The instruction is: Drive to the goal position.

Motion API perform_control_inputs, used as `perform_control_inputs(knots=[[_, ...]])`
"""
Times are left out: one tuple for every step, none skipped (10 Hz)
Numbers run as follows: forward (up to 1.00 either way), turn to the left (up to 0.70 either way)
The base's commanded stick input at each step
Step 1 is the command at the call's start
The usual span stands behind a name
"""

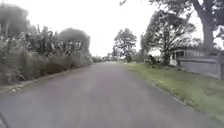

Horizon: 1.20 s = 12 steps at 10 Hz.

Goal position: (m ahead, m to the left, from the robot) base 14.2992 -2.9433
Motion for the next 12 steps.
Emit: perform_control_inputs(knots=[[1.00,0.00],[1.00,0.00],[1.00,0.00],[1.00,0.00],[1.00,0.00],[1.00,0.00],[1.00,0.00],[1.00,0.00],[1.00,0.00],[1.00,0.00],[1.00,0.00],[1.00,0.00]])
